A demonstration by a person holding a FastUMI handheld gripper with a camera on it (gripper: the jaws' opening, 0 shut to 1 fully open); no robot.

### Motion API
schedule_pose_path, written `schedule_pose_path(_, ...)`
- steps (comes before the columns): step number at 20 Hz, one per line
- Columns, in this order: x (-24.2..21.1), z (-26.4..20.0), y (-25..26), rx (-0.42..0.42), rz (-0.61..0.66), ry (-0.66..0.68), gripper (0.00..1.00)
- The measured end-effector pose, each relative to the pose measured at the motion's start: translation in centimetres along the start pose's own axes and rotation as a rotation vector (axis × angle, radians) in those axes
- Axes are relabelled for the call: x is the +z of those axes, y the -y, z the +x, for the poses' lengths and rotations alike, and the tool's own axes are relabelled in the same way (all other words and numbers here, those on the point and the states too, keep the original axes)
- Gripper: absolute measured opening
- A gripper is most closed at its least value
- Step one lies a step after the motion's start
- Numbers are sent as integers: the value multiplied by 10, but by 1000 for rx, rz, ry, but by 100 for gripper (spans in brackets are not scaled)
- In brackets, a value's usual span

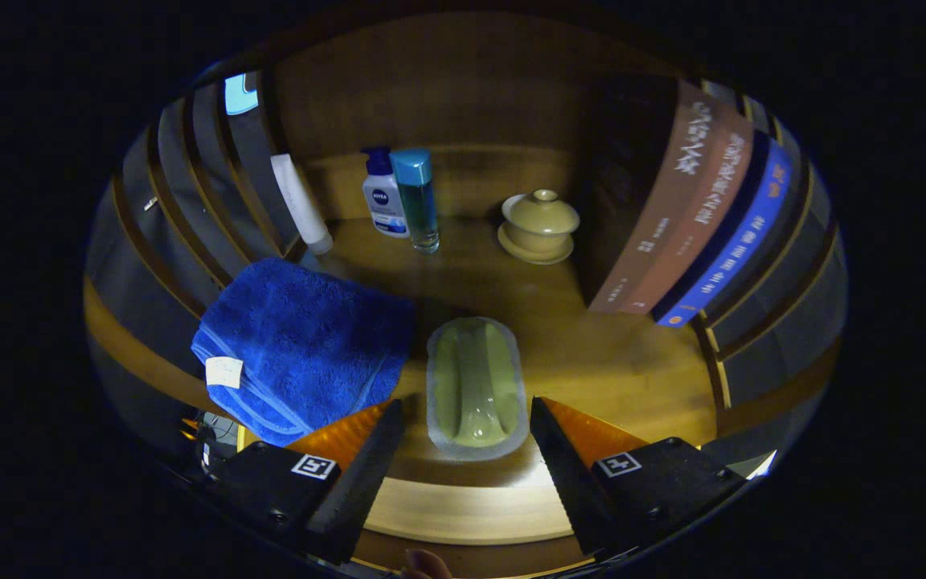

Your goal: Pull open the drawer, take out the items inside it, and place them on the countertop above the cabinet.

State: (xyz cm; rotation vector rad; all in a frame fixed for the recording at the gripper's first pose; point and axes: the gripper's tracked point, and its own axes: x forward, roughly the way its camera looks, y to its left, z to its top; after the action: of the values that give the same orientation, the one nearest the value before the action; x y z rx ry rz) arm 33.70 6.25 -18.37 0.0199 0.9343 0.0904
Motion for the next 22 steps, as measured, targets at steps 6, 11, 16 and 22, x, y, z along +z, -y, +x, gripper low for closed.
schedule_pose_path(6,-9,-69,18,-96,7,234,100)
schedule_pose_path(11,-9,-159,24,-168,9,552,99)
schedule_pose_path(16,-77,-208,42,-222,-27,710,98)
schedule_pose_path(22,-168,-211,35,-163,-9,770,99)
